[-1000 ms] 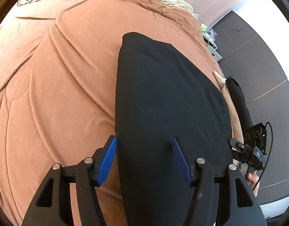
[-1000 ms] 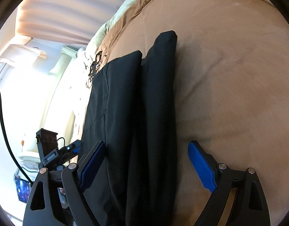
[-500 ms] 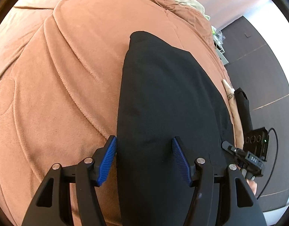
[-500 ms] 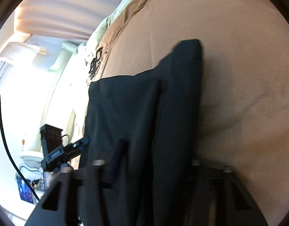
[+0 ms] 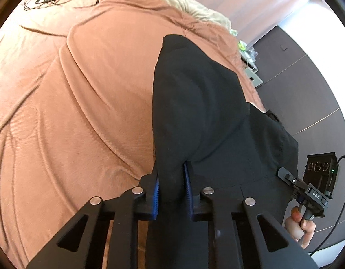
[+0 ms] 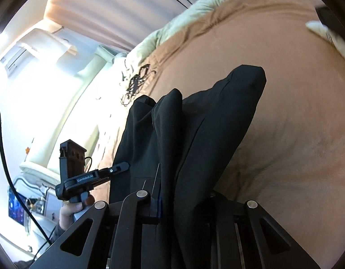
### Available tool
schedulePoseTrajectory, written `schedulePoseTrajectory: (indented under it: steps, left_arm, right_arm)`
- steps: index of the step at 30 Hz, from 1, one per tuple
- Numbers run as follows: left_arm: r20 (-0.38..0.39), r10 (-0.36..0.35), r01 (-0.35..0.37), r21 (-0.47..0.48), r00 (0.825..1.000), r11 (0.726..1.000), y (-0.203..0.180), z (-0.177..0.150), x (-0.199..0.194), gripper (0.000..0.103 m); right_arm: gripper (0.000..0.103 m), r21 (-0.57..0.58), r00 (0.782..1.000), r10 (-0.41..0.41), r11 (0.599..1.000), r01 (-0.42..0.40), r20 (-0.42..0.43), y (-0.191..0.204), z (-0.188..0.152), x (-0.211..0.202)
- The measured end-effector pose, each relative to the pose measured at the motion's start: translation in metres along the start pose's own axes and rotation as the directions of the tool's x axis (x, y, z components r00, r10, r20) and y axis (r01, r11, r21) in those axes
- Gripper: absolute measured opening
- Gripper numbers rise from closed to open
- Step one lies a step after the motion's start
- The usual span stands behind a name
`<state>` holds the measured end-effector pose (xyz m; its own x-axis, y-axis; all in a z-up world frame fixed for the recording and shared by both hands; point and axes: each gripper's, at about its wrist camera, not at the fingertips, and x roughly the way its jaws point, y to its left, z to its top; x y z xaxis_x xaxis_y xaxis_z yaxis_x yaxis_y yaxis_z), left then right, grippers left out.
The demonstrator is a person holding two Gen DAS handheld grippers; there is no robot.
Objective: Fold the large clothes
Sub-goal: 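Close both tools on the end of the folded black garment stack, then lift the folded black stack with both tools and carry it toward the headboard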
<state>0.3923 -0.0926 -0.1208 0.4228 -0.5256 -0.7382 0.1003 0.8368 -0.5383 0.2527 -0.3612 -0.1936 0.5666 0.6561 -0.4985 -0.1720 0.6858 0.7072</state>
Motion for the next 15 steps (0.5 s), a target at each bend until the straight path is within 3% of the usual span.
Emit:
schedulePoseTrajectory:
  steps: [8,15]
  left_arm:
    - [0.101,-0.045,0.045,-0.002,0.994,0.999,0.003,-0.013,-0.063,0.016]
    - [0.236,-0.071,0.073,0.000,0.969,0.997,0.016,-0.020,-0.140,0.016]
  right_arm:
    - [0.018,-0.124,0.999,0.029,0.992,-0.025,0.029,0.078,-0.003,-0.029]
    - [0.018,-0.235,0.995,0.090,0.969,-0.076,0.049,0.168,-0.010,-0.040]
